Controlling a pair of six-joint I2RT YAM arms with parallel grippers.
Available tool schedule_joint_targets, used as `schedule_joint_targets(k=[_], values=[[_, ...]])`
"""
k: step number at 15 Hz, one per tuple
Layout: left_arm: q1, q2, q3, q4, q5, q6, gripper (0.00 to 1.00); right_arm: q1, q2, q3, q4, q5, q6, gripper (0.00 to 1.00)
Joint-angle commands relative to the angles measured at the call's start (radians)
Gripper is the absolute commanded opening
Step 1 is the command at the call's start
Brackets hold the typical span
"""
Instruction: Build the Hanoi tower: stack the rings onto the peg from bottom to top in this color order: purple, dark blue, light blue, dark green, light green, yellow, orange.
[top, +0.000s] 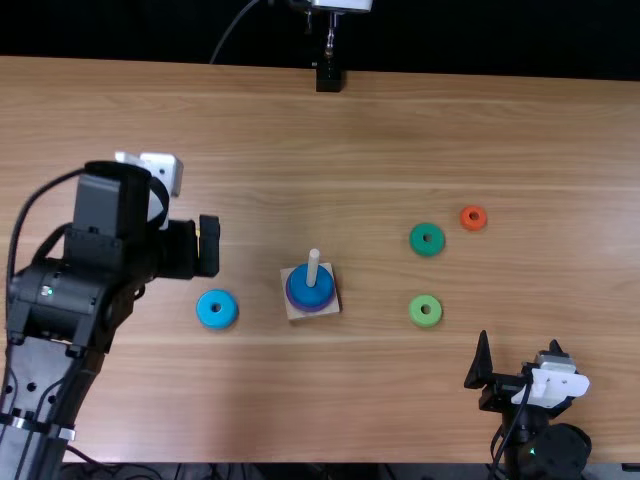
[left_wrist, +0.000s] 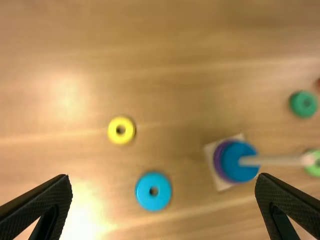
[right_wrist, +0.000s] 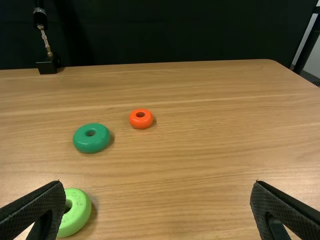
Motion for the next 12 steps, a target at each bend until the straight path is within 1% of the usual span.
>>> schedule_joint_targets(k=[1,2,3,4,5,6,9,12], values=[[0.012,-0.038,-0.115,0.019,0.000,-0.009,1.00,-0.007,-0.013,-0.071,-0.067,0.009,-0.004,1.00],[0.012,-0.061,-0.184,0.019,-0.002,-0.007,1.00,-0.007,-0.013,-0.071,-0.067,0.009,-0.004,1.00],[0.012,-0.069,-0.235,0.016,-0.024,0.000,1.00,-0.007,-0.013,-0.071,-0.067,0.009,-0.004,1.00],[0.014,-0.071,-0.276,0.006,-0.081,0.000,1.00,-0.007,-0.013,-0.071,-0.067,0.009,-0.004,1.00],[0.012,-0.077,-0.307,0.008,-0.147,0.002,1.00,-0.007,-0.013,-0.071,-0.067,0.009,-0.004,1.00],[0.011,-0.081,-0.334,0.017,-0.177,0.004,1.00,-0.007,-0.013,-0.071,-0.067,0.009,-0.004,1.00],[-0.006,-0.055,-0.402,0.074,-0.166,0.005,1.00,-0.007,-0.013,-0.071,-0.067,0.009,-0.004,1.00],[-0.103,0.083,-0.402,0.128,-0.169,0.007,1.00,-0.007,-0.013,-0.071,-0.067,0.009,-0.004,1.00]])
